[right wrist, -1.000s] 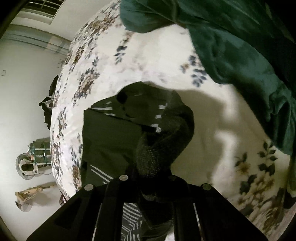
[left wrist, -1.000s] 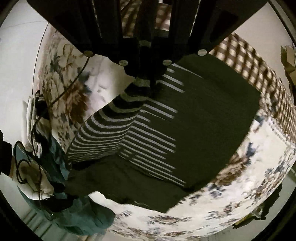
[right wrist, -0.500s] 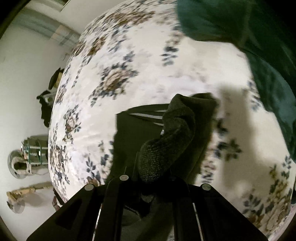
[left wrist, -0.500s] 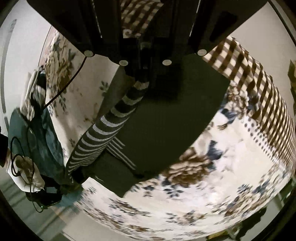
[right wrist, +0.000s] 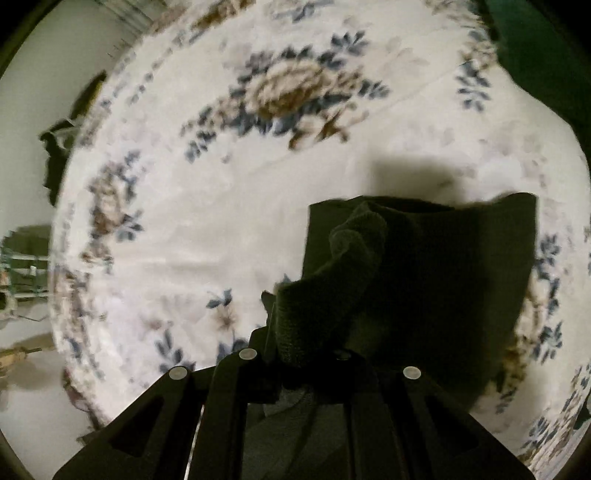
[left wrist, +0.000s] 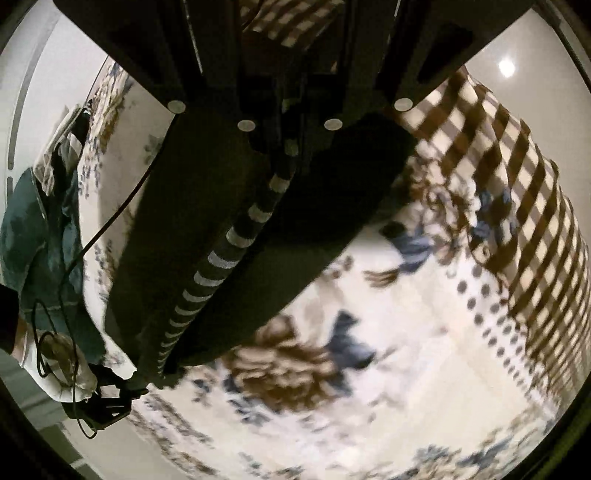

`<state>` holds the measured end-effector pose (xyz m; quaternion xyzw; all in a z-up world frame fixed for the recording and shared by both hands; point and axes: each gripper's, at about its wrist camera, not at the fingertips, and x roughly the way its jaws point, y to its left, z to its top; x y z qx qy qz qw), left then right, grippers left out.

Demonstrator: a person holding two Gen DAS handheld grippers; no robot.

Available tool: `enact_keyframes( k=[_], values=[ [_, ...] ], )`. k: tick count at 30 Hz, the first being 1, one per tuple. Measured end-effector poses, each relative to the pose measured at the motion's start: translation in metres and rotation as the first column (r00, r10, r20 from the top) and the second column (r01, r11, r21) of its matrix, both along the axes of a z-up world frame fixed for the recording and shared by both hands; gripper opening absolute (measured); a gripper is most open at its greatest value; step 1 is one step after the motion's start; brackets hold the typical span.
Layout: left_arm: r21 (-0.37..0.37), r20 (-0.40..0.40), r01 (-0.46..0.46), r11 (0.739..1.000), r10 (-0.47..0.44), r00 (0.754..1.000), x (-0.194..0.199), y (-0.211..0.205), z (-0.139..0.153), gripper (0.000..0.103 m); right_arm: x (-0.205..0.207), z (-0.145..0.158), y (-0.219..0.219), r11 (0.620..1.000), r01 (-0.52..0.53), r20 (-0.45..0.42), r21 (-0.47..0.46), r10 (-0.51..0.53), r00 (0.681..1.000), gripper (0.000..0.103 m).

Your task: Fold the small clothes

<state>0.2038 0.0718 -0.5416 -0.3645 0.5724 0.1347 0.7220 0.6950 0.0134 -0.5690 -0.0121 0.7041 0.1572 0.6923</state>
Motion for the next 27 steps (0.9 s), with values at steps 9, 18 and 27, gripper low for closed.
enact_keyframes(
  k=[9,18,27],
  values=[
    [-0.201,-0.076,-0.136,0.970,0.122,0.990,-0.036,0.063,-0.035,0.049,0.006,-0.004,0.000,0.963,0.091,-0.090,0.255,-0.070,0.993,0.065],
    [-0.186,-0.050,0.036,0.982,-0.046,0.998,-0.018,0.050,-0.037,0.058,-0.106,0.014,-0.129,0.991,0.092,-0.025,0.096,-0.090,0.996,0.065],
    [-0.113,-0.102,0.110,0.988,-0.121,0.987,-0.029,0.038,-0.038,0.010,-0.329,-0.073,-0.221,0.973,0.230,-0.353,0.033,-0.203,0.913,0.065]
  ],
)
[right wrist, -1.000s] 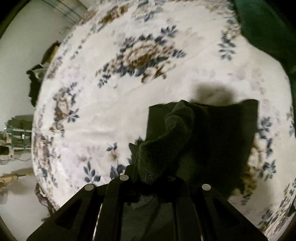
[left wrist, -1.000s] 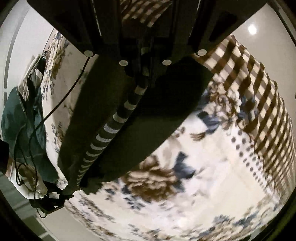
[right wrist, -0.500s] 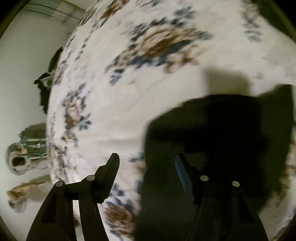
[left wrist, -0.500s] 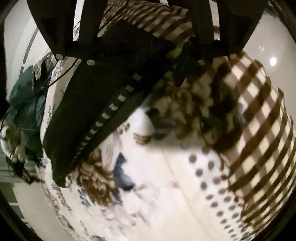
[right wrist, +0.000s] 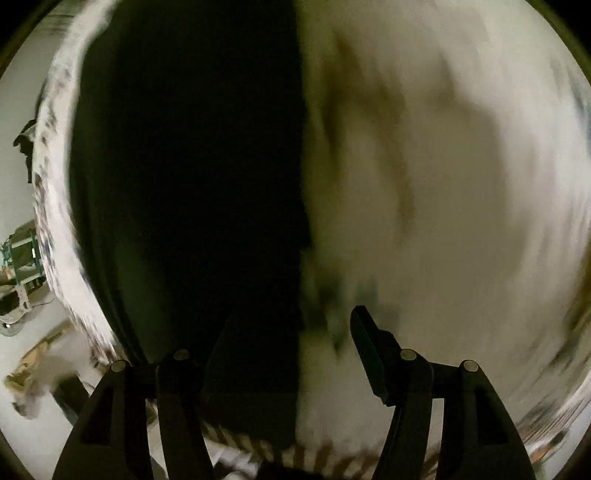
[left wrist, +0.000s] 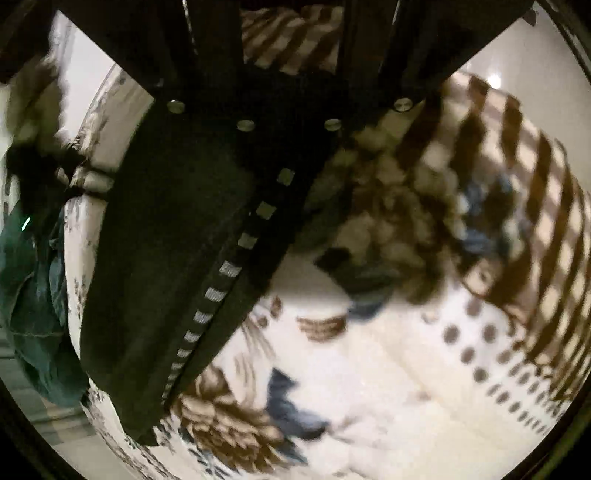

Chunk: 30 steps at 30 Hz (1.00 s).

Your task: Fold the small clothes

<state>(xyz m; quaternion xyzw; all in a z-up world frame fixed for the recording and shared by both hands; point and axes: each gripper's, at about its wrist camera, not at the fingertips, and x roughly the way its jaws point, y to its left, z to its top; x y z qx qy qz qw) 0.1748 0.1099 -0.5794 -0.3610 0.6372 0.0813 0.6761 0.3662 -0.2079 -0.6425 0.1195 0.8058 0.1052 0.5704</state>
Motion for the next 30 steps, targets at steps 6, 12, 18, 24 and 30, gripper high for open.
enact_keyframes(
  k=[6,12,18,24,30],
  values=[
    [0.080,0.061,0.041,0.996,-0.046,0.997,0.069,0.026,0.068,0.054,0.040,0.021,-0.030,0.989,0.121,0.151,0.086,-0.133,0.979,0.065],
    [-0.015,0.269,0.045,0.999,-0.039,0.962,0.249,0.048,0.071,0.055,0.148,0.046,-0.024,0.981,0.167,0.319,0.101,-0.190,0.929,0.065],
    [-0.135,0.276,0.153,0.979,-0.111,0.955,0.436,0.036,0.002,0.055,0.254,0.041,-0.034,0.965,0.247,0.370,0.085,-0.261,0.891,0.065],
    [-0.209,0.500,0.363,0.908,-0.219,0.837,0.472,0.005,0.022,0.006,0.290,0.009,-0.043,0.947,0.308,0.358,0.090,-0.319,0.877,0.065],
    [-0.229,0.405,0.324,0.918,-0.212,0.889,0.494,0.037,-0.026,0.012,0.279,-0.010,-0.046,0.930,0.342,0.347,0.132,-0.367,0.863,0.065]
  ],
)
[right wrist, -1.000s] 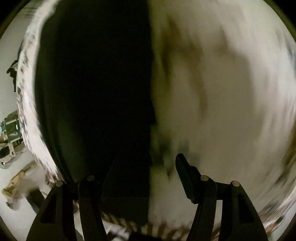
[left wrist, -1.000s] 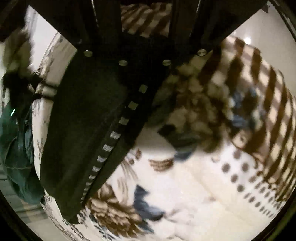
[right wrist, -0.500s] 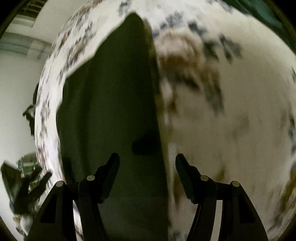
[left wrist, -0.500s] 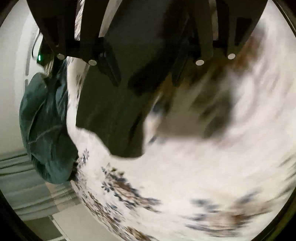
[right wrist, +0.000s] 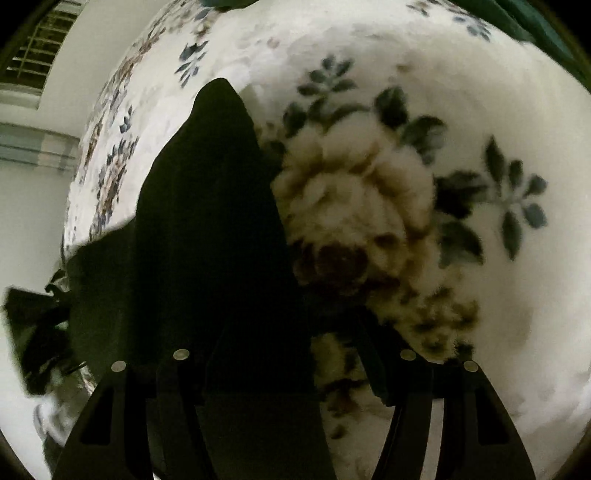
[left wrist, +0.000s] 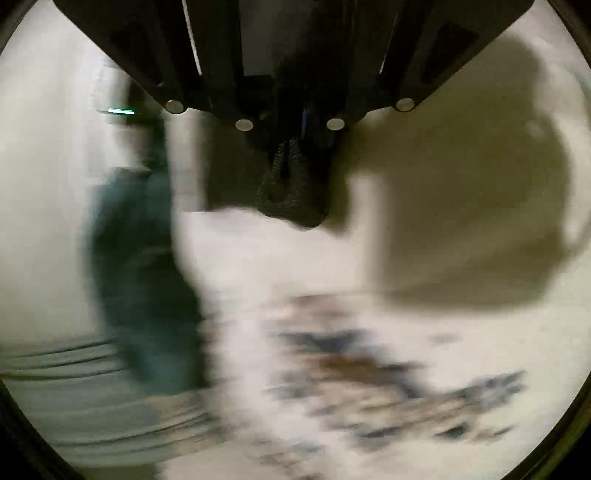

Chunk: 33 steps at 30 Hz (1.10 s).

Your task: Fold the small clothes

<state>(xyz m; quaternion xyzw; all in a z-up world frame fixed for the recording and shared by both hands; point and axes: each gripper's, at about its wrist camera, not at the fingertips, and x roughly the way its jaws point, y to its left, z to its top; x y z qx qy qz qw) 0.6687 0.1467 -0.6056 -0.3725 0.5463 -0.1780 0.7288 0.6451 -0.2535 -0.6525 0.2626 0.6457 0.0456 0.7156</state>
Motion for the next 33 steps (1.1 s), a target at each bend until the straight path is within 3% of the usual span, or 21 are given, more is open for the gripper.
enact_keyframes(
  k=[2,4,6,7,13,18,23,28,33],
  values=[
    [-0.009,-0.046,-0.011,1.000,0.011,0.999,0.003,0.008,-0.011,0.018,-0.005,0.002,0.002,1.000,-0.003,-0.002,-0.010,0.003,1.000,0.065],
    [0.016,-0.016,-0.010,1.000,0.010,1.000,-0.004,0.009,0.003,0.030,-0.006,0.006,0.005,0.999,-0.021,-0.002,-0.039,0.021,1.000,0.065],
    [0.055,0.003,0.003,0.998,-0.004,1.000,-0.008,0.007,0.019,0.062,-0.012,0.014,0.010,0.997,-0.042,-0.006,-0.065,0.041,0.999,0.065],
    [0.057,0.018,0.011,0.998,-0.012,1.000,-0.013,0.007,0.027,0.065,-0.020,0.020,0.010,0.997,-0.046,-0.003,-0.058,0.046,0.999,0.065],
    [0.147,0.012,0.094,0.985,-0.097,0.995,-0.118,0.010,0.059,0.067,-0.111,0.041,0.004,0.997,-0.062,-0.036,0.040,0.063,0.997,0.065],
    [0.194,-0.123,0.117,0.974,-0.094,0.988,-0.237,0.012,0.060,0.067,-0.215,0.046,-0.007,0.996,-0.049,-0.120,0.078,0.058,0.991,0.065],
    [0.209,-0.240,0.047,0.977,0.005,0.971,-0.342,0.009,0.057,0.067,-0.325,0.046,-0.014,0.992,-0.038,-0.201,0.123,0.063,0.978,0.065],
    [0.255,-0.284,0.004,0.967,0.072,0.956,-0.405,-0.009,0.044,0.067,-0.424,0.040,-0.010,0.991,-0.034,-0.256,0.129,0.066,0.964,0.065],
    [0.305,-0.268,0.023,0.952,0.063,0.962,-0.433,-0.041,0.034,0.062,-0.479,0.027,0.003,0.991,-0.018,-0.264,0.131,0.052,0.963,0.060]
  ],
)
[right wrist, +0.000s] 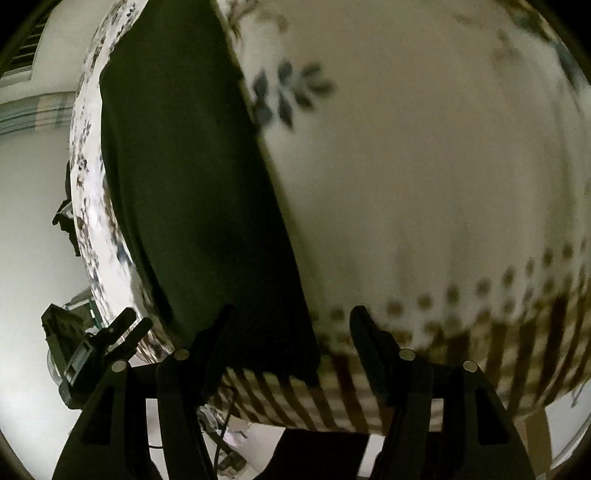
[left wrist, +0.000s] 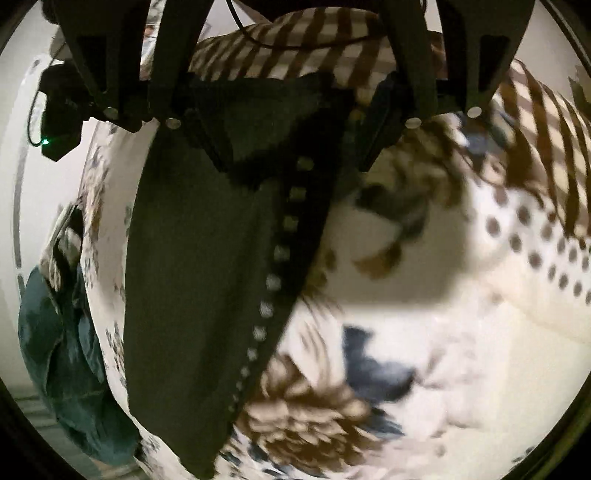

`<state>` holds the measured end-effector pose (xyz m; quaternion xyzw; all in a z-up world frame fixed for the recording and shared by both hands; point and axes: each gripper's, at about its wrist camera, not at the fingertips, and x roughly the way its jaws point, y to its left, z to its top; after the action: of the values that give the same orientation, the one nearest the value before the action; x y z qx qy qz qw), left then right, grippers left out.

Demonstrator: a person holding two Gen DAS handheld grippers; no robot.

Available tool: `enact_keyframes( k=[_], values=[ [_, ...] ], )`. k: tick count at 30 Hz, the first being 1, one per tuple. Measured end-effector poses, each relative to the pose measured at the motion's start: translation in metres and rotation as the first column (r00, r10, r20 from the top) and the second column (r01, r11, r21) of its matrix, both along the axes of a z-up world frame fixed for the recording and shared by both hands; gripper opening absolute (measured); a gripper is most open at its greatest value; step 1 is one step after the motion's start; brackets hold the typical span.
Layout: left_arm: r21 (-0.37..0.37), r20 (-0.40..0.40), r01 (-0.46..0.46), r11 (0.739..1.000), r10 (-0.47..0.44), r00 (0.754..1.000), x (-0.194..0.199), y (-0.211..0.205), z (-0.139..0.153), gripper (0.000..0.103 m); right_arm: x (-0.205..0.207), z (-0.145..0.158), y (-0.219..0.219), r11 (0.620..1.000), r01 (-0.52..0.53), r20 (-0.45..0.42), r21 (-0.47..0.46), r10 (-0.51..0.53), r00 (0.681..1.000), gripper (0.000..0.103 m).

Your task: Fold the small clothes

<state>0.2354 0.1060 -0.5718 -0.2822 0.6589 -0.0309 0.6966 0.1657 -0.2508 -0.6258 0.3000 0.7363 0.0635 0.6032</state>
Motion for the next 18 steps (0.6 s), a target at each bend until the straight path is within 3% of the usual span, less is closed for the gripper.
enact_keyframes(
  k=[1,2,3,6,7,8,11,15,16,18],
  values=[
    [0.016,0.014,0.011,1.000,-0.011,1.000,-0.002,-0.007,0.000,0.055,-0.007,-0.002,0.002,1.000,0.001,0.002,0.000,-0.001,1.000,0.057],
    [0.024,0.028,0.024,0.999,-0.025,0.999,-0.006,-0.011,-0.002,0.022,-0.014,-0.005,0.004,1.000,-0.002,0.004,-0.005,0.002,1.000,0.054],
    [0.046,0.021,0.034,0.998,-0.035,0.999,-0.006,-0.015,-0.005,0.004,-0.016,-0.008,0.005,1.000,-0.005,0.007,-0.008,0.005,1.000,0.051],
    [0.088,0.053,0.006,0.996,-0.011,0.999,-0.014,-0.011,-0.002,0.004,-0.019,-0.015,0.019,1.000,-0.017,0.027,-0.011,0.017,0.999,0.025],
    [0.087,0.068,-0.013,0.996,0.007,0.998,-0.014,-0.009,0.001,0.004,-0.015,-0.017,0.024,0.999,-0.024,0.032,-0.021,0.025,0.999,0.011],
    [0.081,0.081,-0.027,0.996,0.020,0.997,-0.016,-0.006,0.005,0.004,-0.015,-0.017,0.030,0.999,-0.033,0.040,-0.033,0.034,0.999,0.008],
    [0.093,0.122,-0.032,0.995,0.021,0.992,-0.022,0.003,0.019,0.004,-0.018,-0.011,0.037,0.998,-0.037,0.079,-0.057,0.042,0.996,0.007],
    [0.113,0.124,-0.018,0.993,0.003,0.992,-0.017,0.010,0.016,0.004,-0.015,-0.007,0.043,0.997,-0.057,0.084,-0.055,0.062,0.995,0.007],
    [0.111,0.122,-0.016,0.994,0.003,0.993,-0.016,0.006,0.012,0.004,-0.012,-0.007,0.040,0.998,-0.051,0.077,-0.046,0.054,0.996,0.009],
    [0.080,0.107,-0.004,0.997,-0.005,0.994,-0.016,0.007,0.004,0.006,-0.008,-0.013,0.038,0.999,-0.035,0.053,-0.018,0.036,0.998,0.024]
  ],
)
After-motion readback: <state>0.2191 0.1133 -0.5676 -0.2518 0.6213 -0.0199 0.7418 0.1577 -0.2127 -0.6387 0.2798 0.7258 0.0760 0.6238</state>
